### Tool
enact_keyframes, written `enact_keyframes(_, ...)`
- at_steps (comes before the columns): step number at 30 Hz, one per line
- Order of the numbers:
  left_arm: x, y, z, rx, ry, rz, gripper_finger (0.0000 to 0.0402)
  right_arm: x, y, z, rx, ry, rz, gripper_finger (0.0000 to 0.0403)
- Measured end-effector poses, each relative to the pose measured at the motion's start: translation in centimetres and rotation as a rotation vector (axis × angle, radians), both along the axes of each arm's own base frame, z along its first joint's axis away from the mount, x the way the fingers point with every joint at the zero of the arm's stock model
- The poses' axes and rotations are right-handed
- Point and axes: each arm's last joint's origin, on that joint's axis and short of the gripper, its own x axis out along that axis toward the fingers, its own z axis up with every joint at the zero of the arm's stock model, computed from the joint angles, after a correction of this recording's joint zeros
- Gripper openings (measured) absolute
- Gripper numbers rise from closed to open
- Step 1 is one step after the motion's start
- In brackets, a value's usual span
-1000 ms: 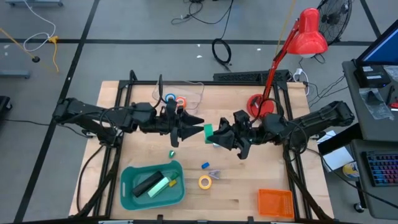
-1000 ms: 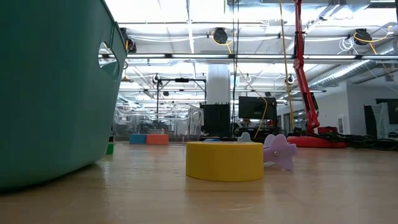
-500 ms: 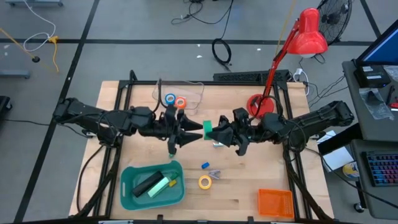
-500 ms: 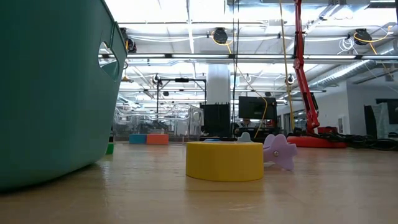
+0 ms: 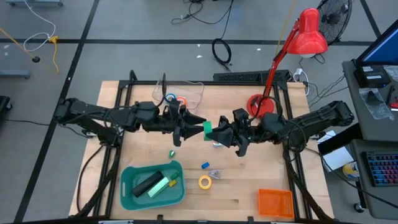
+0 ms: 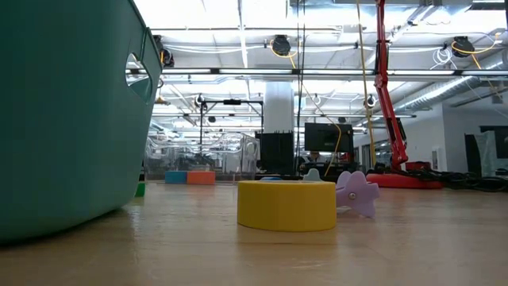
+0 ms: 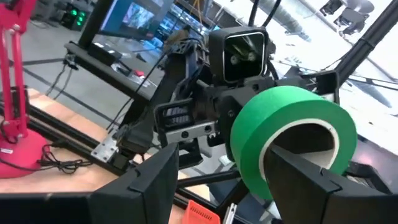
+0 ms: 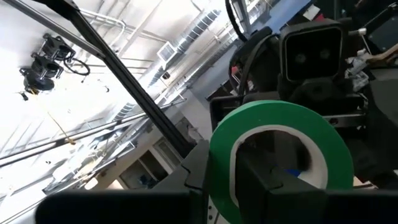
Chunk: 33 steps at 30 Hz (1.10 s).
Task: Pick and place Stapler, Stapler remover, tape
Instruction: Put the green tape into the transparent bin
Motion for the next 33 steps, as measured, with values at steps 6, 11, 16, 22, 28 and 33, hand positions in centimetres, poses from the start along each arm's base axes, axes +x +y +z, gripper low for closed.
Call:
enact_keyframes(6,1.3,-0.1,-0.7,-0.009,-0.030,-0.051,0.0198,0.1,0.0,-0.2,-0.006,0.016,0.002,0.0038)
enact_keyframes(11,1.6,-0.1,-0.8,-0.025,-0.048,-0.057,0.0103,0.1,0.0,-0.2,-0.034,0.018,-0.014,0.0039)
enact_keyframes(16,0.6,0.7,-0.3,-0.027,-0.004,-0.047,0.0036,0.1,0.0,-0.3,-0.055,0.029,-0.026,0.0069)
enact_keyframes(22,-2.1,2.6,0.9,-0.041,0.063,0.049,0.0036,-0.6,0.5,0.2,-0.059,0.011,0.012,0.0142)
enact_keyframes(28,-3.6,6.7,-1.0,-0.161,0.318,0.238,0.0036,-0.4,0.8,-0.8,-0.078,0.131,0.016,0.0180)
enact_keyframes(33,-2.7,13.4,-5.2,-0.327,0.533,0.353,0.0036,-0.4,1.5,-1.8,-0.098,0.230,0.036,0.0178)
